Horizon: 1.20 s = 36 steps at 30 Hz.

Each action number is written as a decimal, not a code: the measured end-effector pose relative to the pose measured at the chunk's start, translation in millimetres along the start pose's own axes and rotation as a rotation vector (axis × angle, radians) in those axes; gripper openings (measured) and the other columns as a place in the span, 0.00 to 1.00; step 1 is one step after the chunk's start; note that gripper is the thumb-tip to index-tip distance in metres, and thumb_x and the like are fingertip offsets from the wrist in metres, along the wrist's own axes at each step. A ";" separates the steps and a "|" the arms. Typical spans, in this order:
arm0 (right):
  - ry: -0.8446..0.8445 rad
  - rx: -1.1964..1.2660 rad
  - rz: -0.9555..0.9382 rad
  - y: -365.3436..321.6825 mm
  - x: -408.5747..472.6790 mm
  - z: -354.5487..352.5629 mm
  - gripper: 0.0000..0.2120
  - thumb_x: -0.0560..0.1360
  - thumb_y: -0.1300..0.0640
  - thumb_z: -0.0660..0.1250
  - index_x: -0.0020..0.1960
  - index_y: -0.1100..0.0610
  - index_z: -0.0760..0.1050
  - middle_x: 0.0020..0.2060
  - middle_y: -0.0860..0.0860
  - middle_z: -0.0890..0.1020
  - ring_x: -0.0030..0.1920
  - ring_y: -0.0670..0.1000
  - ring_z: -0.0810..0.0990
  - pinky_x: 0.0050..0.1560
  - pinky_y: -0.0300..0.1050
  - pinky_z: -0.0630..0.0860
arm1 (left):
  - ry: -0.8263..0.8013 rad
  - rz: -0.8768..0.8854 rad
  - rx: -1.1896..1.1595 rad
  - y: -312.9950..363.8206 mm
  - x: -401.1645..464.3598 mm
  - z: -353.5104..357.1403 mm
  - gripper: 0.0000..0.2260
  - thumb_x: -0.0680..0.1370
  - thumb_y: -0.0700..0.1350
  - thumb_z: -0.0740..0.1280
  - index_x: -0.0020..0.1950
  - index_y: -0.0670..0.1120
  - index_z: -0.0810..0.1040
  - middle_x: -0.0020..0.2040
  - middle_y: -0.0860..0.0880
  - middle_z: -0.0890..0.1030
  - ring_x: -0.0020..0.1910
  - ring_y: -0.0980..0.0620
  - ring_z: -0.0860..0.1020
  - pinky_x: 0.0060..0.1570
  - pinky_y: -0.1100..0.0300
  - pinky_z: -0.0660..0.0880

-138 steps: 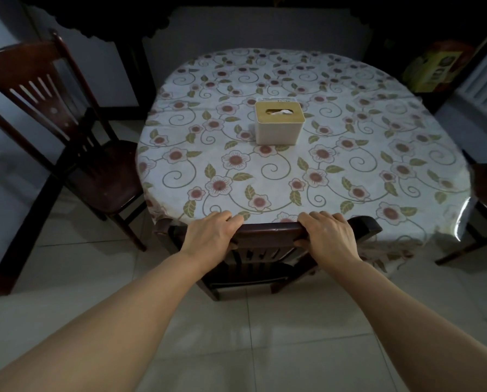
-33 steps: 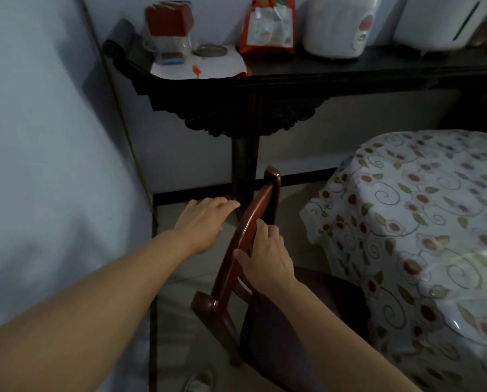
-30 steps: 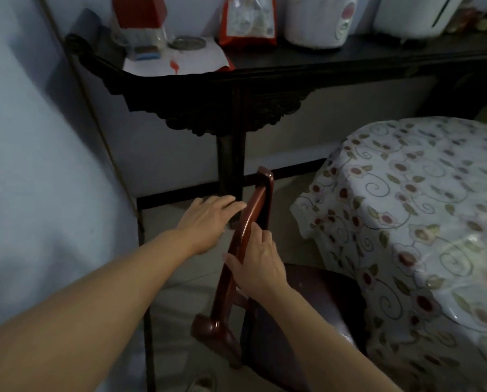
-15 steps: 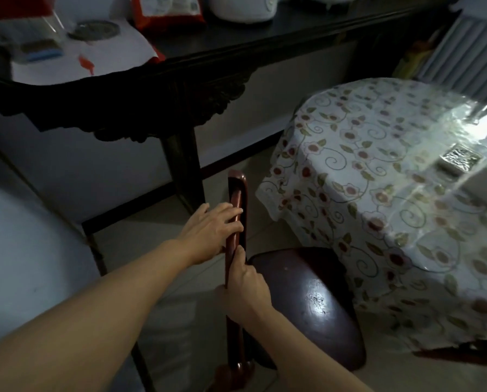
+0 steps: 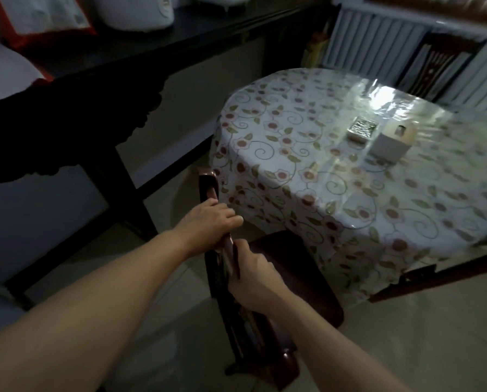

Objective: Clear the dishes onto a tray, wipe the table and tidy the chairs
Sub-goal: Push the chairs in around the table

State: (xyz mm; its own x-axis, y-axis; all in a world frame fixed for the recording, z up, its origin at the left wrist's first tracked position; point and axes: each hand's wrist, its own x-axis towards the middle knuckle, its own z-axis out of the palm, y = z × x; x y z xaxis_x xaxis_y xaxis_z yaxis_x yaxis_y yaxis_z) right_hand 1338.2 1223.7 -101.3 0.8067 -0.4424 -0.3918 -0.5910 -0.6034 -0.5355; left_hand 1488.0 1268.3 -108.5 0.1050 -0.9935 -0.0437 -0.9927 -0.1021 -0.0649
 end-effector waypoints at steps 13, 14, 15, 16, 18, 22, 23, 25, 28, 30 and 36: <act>0.079 0.019 0.113 111.2 -44.3 -106.2 0.11 0.74 0.59 0.60 0.57 0.55 0.67 0.50 0.54 0.75 0.49 0.58 0.76 0.47 0.52 0.76 | -0.128 0.159 0.055 77.0 118.2 -48.0 0.19 0.67 0.57 0.74 0.52 0.49 0.76 0.53 0.52 0.76 0.56 0.52 0.73 0.43 0.59 0.67; 0.104 -0.008 0.142 120.4 -49.2 -111.5 0.12 0.75 0.55 0.62 0.57 0.55 0.66 0.52 0.54 0.75 0.51 0.58 0.76 0.48 0.52 0.75 | -0.116 0.162 0.062 85.8 127.9 -50.7 0.19 0.67 0.57 0.74 0.51 0.49 0.76 0.52 0.53 0.77 0.56 0.53 0.74 0.41 0.60 0.66; 0.128 -0.058 0.171 124.2 -51.7 -113.8 0.15 0.75 0.51 0.65 0.58 0.54 0.66 0.53 0.53 0.75 0.53 0.58 0.76 0.47 0.50 0.73 | -0.103 0.166 0.065 89.8 133.5 -52.3 0.19 0.67 0.58 0.73 0.51 0.49 0.76 0.52 0.53 0.77 0.56 0.52 0.74 0.39 0.60 0.65; 0.158 -0.126 0.203 130.0 -54.7 -116.3 0.18 0.74 0.48 0.67 0.59 0.54 0.65 0.53 0.53 0.75 0.54 0.59 0.76 0.46 0.48 0.71 | -0.088 0.172 0.064 96.1 139.8 -53.9 0.19 0.67 0.58 0.73 0.51 0.49 0.76 0.52 0.53 0.77 0.55 0.52 0.74 0.39 0.60 0.64; 0.268 -0.258 0.249 141.2 -57.4 -119.4 0.20 0.73 0.49 0.69 0.59 0.54 0.65 0.53 0.53 0.77 0.55 0.58 0.78 0.43 0.48 0.69 | -0.056 0.177 0.064 106.8 149.5 -55.2 0.20 0.67 0.59 0.73 0.52 0.48 0.76 0.53 0.53 0.77 0.54 0.51 0.75 0.40 0.58 0.67; 0.417 -0.312 0.231 156.4 -54.3 -123.6 0.13 0.74 0.53 0.69 0.53 0.53 0.67 0.49 0.52 0.80 0.51 0.57 0.80 0.41 0.47 0.70 | 0.007 0.208 0.050 110.4 155.5 -50.0 0.20 0.68 0.53 0.74 0.55 0.47 0.74 0.54 0.51 0.77 0.53 0.49 0.77 0.44 0.56 0.70; 0.416 -0.308 0.221 158.5 -53.8 -124.1 0.13 0.74 0.52 0.69 0.53 0.53 0.68 0.48 0.52 0.80 0.51 0.57 0.80 0.42 0.48 0.72 | 0.008 0.224 0.049 108.7 156.3 -48.8 0.20 0.67 0.51 0.75 0.55 0.47 0.73 0.54 0.51 0.77 0.53 0.48 0.77 0.44 0.55 0.70; 0.434 -0.317 0.210 161.3 -51.8 -126.6 0.14 0.73 0.52 0.70 0.54 0.53 0.68 0.48 0.52 0.80 0.50 0.57 0.80 0.44 0.48 0.73 | -0.004 0.270 0.071 104.2 162.7 -50.8 0.20 0.67 0.50 0.75 0.55 0.47 0.73 0.53 0.51 0.78 0.52 0.48 0.77 0.42 0.55 0.71; 0.466 -0.332 0.214 161.0 -46.2 -131.6 0.16 0.72 0.51 0.71 0.56 0.52 0.69 0.49 0.52 0.81 0.50 0.57 0.80 0.45 0.49 0.74 | -0.045 0.320 0.111 98.5 174.0 -58.7 0.18 0.69 0.50 0.73 0.54 0.49 0.71 0.51 0.52 0.77 0.50 0.51 0.77 0.38 0.58 0.66; 0.465 -0.348 0.215 156.1 -39.3 -135.9 0.17 0.72 0.51 0.71 0.57 0.52 0.70 0.50 0.52 0.81 0.52 0.57 0.80 0.46 0.49 0.74 | -0.051 0.327 0.132 90.4 176.9 -61.6 0.19 0.69 0.51 0.72 0.56 0.50 0.71 0.51 0.53 0.76 0.50 0.52 0.77 0.38 0.59 0.64; 0.459 -0.390 0.172 133.0 -12.9 -157.9 0.17 0.71 0.52 0.71 0.57 0.53 0.72 0.51 0.54 0.79 0.52 0.57 0.78 0.46 0.48 0.71 | -0.046 0.242 0.106 58.7 169.2 -68.7 0.21 0.70 0.53 0.72 0.58 0.50 0.70 0.53 0.52 0.76 0.51 0.50 0.76 0.39 0.58 0.65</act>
State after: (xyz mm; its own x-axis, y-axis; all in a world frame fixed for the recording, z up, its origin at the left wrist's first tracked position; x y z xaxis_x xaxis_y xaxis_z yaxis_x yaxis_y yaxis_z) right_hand 1249.1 1044.4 -49.4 0.6691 -0.7421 -0.0406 -0.7386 -0.6579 -0.1469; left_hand 1443.3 1090.7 -51.3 -0.1294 -0.9849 -0.1154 -0.9776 0.1462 -0.1513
